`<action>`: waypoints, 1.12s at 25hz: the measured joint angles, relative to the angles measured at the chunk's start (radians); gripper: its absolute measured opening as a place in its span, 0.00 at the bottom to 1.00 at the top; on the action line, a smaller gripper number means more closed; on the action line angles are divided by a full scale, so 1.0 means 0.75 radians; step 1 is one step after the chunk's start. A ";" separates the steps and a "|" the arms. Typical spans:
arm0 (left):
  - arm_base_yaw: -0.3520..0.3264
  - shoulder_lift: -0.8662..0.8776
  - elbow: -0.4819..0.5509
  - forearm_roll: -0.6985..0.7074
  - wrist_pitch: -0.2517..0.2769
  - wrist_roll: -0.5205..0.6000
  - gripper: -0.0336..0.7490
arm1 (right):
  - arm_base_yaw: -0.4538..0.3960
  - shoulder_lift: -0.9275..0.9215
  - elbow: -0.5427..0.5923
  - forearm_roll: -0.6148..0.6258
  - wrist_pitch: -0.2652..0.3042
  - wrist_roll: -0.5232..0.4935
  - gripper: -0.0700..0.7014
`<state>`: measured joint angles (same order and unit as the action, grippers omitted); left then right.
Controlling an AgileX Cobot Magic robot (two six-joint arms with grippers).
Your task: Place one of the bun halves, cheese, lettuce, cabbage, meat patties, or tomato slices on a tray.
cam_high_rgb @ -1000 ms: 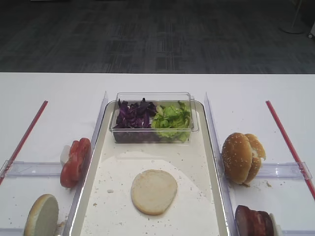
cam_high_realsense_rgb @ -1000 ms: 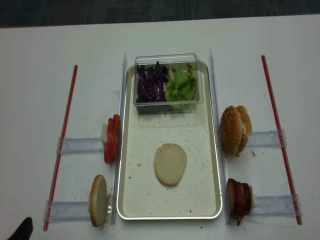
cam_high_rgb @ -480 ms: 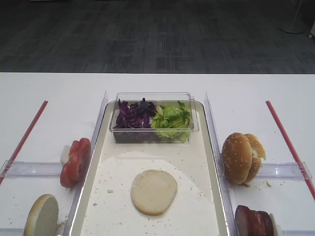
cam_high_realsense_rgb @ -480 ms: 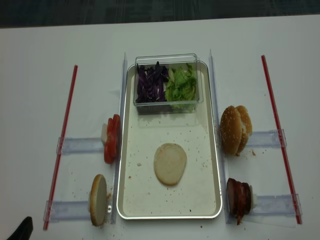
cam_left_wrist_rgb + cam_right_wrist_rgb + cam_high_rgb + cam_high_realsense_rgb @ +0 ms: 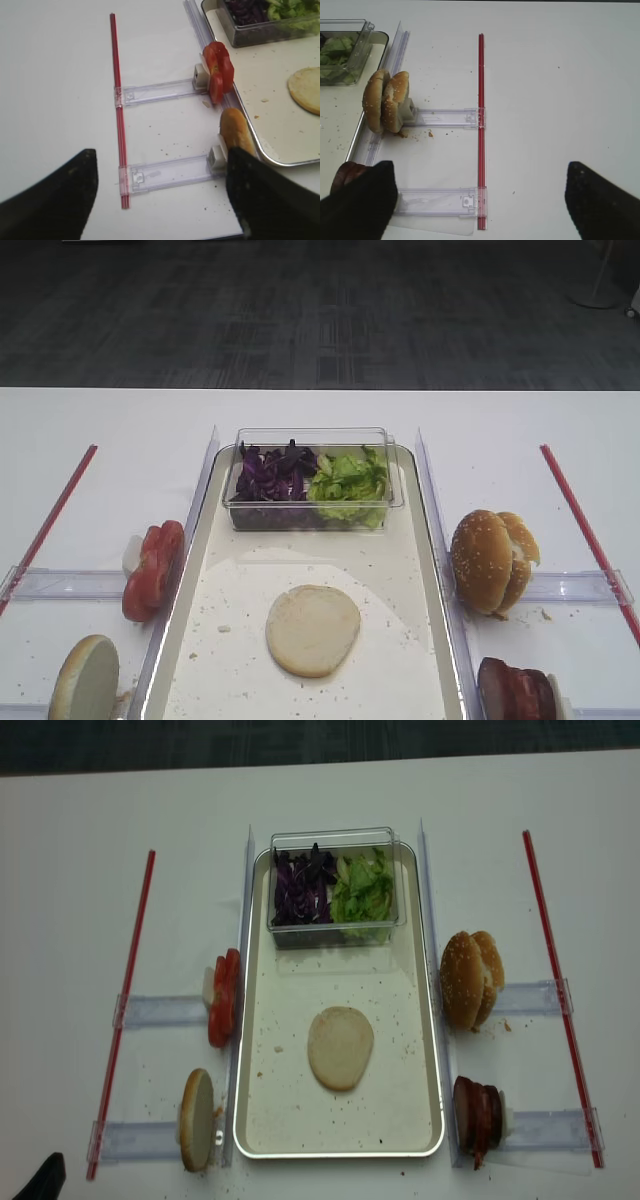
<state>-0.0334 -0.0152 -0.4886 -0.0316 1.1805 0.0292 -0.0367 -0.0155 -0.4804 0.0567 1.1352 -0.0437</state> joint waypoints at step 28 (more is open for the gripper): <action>0.088 0.000 0.000 0.000 0.000 0.000 0.67 | 0.000 0.000 0.000 0.000 0.000 0.006 0.99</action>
<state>0.0327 -0.0152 -0.4886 -0.0316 1.1805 0.0292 -0.0367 -0.0155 -0.4804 0.0567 1.1352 -0.0396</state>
